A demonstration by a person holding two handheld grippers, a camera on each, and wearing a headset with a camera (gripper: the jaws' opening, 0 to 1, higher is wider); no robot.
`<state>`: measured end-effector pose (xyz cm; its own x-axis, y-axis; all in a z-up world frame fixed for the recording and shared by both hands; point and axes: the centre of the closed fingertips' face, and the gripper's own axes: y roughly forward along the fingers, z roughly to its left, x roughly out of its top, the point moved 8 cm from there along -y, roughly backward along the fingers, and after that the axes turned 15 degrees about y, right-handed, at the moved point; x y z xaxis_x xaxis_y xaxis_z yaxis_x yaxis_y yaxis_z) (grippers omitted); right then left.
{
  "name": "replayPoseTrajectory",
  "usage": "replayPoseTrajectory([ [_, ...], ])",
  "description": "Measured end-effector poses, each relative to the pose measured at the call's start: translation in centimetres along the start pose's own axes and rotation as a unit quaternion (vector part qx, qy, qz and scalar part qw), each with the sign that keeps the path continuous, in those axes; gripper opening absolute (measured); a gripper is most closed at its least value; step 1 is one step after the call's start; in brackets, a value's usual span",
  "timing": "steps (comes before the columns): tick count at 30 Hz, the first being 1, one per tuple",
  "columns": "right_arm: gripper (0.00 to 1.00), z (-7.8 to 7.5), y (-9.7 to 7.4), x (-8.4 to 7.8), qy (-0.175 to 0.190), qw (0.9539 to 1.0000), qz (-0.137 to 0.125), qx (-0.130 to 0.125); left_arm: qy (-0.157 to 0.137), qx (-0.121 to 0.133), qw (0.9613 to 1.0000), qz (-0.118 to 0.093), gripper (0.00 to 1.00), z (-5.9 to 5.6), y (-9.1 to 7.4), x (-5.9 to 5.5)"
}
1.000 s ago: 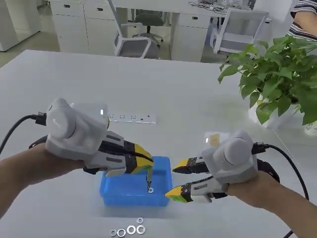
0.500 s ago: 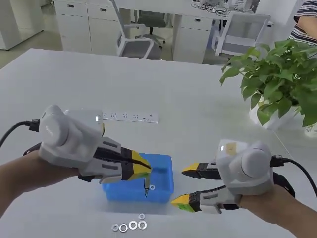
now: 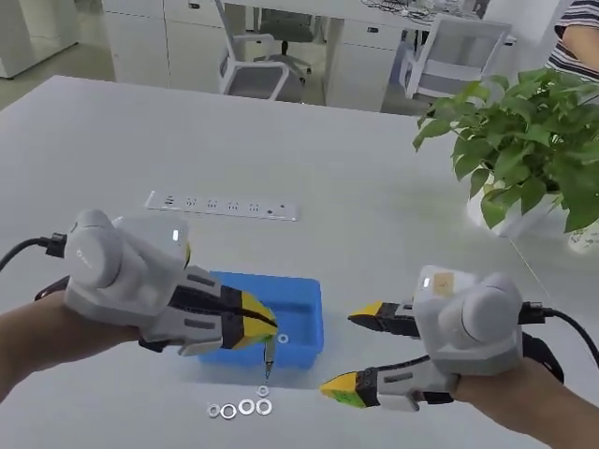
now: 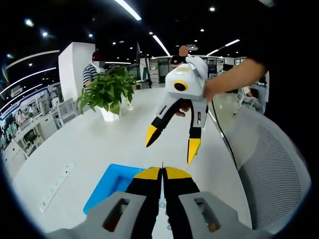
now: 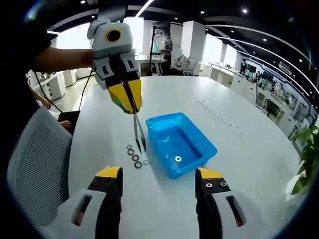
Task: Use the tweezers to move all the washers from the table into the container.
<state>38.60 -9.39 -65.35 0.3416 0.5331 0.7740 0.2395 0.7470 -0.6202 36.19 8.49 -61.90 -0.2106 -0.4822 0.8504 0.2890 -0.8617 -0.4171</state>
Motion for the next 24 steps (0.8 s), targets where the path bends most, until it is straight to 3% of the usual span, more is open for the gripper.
replayPoseTrajectory([
  [13,0.86,0.7,-0.2,-1.6,0.023,0.9996,-0.016,0.001,0.002,-0.012,0.9999,0.007,0.05,-1.3,1.0,-0.5],
  [24,1.00,1.2,0.1,-2.0,0.034,0.9992,-0.022,0.006,-0.003,-0.021,0.9997,0.011,0.05,-1.7,1.6,-1.5],
])
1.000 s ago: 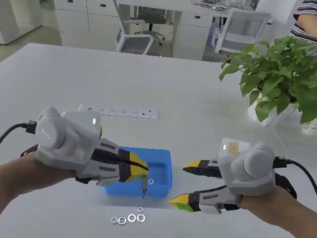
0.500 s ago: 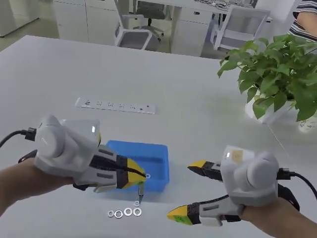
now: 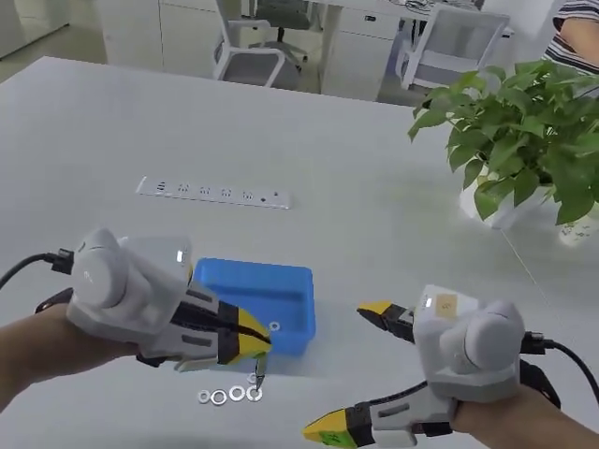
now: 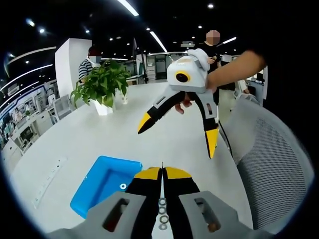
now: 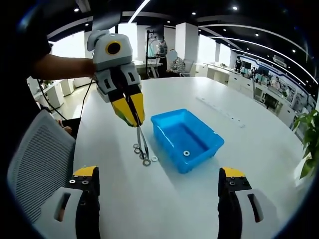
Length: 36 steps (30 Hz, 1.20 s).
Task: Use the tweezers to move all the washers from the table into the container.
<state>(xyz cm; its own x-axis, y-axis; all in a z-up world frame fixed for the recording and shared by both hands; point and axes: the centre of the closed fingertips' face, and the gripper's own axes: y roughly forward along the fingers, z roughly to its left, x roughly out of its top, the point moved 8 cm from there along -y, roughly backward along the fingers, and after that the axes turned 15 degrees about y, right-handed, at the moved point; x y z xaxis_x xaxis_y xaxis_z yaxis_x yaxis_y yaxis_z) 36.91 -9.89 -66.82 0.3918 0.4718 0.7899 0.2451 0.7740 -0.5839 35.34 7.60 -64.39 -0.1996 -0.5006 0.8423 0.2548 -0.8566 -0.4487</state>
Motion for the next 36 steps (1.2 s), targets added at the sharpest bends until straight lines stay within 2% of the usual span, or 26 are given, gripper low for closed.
replayPoseTrajectory([
  [19,1.00,0.4,0.4,-0.8,0.004,0.9999,0.012,0.006,-0.005,-0.009,0.9999,0.002,0.05,-0.6,0.6,-1.0],
  [28,0.99,0.4,0.7,-0.9,0.004,0.9998,0.017,0.009,-0.013,-0.009,0.9999,-0.001,0.05,-0.2,0.5,-1.4],
  [33,0.95,0.6,1.1,-1.1,-0.002,0.9994,0.027,0.020,-0.016,-0.010,0.9998,-0.002,0.05,-0.2,0.5,-1.4],
  [36,0.90,0.9,1.4,-1.0,-0.021,0.9989,0.024,0.036,-0.013,-0.015,0.9998,0.000,0.05,-0.2,0.6,-1.4],
])
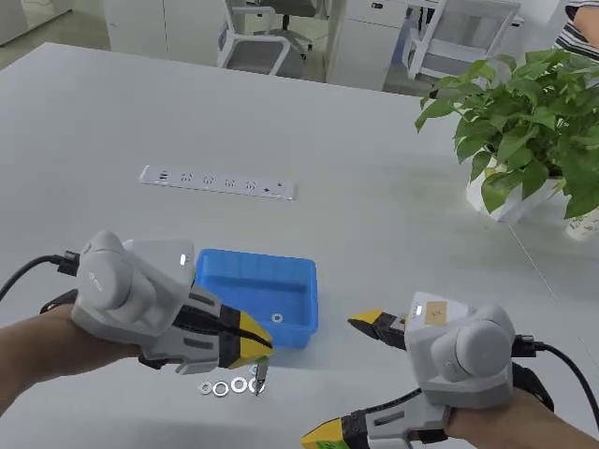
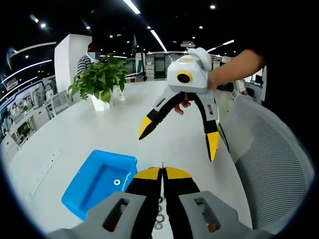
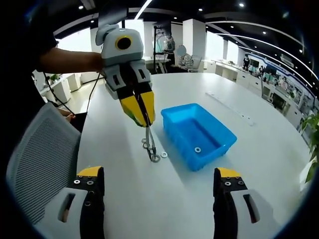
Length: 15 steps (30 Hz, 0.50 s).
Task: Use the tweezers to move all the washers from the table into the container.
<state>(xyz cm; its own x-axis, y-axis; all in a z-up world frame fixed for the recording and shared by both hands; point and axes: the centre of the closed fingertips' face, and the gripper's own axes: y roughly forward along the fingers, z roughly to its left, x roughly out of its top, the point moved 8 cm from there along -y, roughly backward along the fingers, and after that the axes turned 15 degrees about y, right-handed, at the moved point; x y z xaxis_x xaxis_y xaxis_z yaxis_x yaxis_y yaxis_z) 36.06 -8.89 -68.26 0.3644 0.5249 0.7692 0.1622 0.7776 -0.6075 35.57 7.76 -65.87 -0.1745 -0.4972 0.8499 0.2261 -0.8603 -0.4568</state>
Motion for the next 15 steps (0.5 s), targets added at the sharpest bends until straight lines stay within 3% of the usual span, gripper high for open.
replayPoseTrajectory([
  [4,0.72,0.5,0.6,0.0,-0.034,0.9989,0.017,0.027,-0.003,0.000,1.0000,0.001,0.05,0.0,-0.1,0.0],
  [8,0.66,0.7,1.2,0.4,-0.057,0.9975,0.006,0.041,-0.003,0.000,1.0000,0.005,0.05,0.1,-0.3,-0.3],
  [15,0.54,0.7,2.4,1.0,-0.076,0.9953,0.015,0.058,-0.001,-0.003,1.0000,0.008,0.05,-0.1,-0.3,-0.3],
])
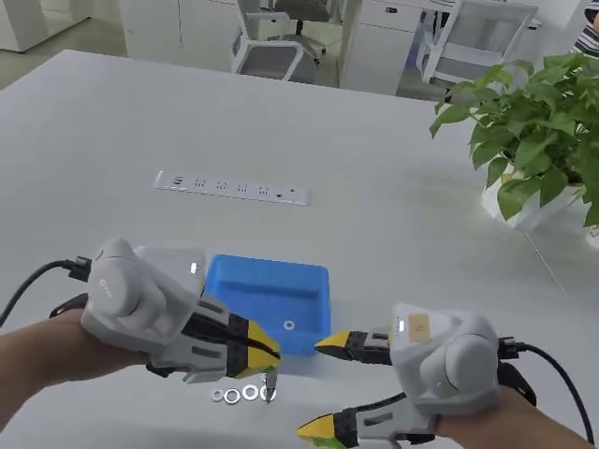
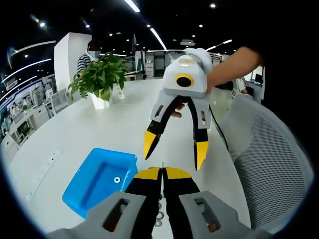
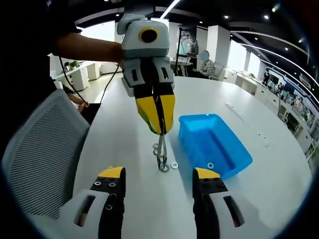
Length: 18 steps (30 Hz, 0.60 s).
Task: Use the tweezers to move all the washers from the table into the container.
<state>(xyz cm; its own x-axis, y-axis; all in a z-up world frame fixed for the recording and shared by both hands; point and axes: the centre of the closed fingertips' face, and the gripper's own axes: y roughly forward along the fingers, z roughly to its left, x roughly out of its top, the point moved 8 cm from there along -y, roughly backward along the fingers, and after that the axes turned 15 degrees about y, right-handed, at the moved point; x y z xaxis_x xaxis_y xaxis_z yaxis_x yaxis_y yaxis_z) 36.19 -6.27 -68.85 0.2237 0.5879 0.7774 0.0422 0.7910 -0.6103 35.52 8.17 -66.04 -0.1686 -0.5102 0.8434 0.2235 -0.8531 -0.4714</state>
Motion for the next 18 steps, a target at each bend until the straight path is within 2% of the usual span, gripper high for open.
replayPoseTrajectory([
  [6,0.42,-0.2,1.2,0.3,-0.023,0.9996,0.007,0.014,0.003,-0.005,1.0000,0.002,0.05,0.1,0.1,0.0],
  [12,0.31,-0.6,2.6,0.5,-0.045,0.9983,0.025,0.029,0.001,-0.007,1.0000,0.003,0.05,0.2,0.0,0.1],
  [18,0.28,-0.9,3.6,1.0,-0.058,0.9968,0.036,0.041,0.000,-0.009,1.0000,0.001,0.05,0.1,0.1,0.1],
])
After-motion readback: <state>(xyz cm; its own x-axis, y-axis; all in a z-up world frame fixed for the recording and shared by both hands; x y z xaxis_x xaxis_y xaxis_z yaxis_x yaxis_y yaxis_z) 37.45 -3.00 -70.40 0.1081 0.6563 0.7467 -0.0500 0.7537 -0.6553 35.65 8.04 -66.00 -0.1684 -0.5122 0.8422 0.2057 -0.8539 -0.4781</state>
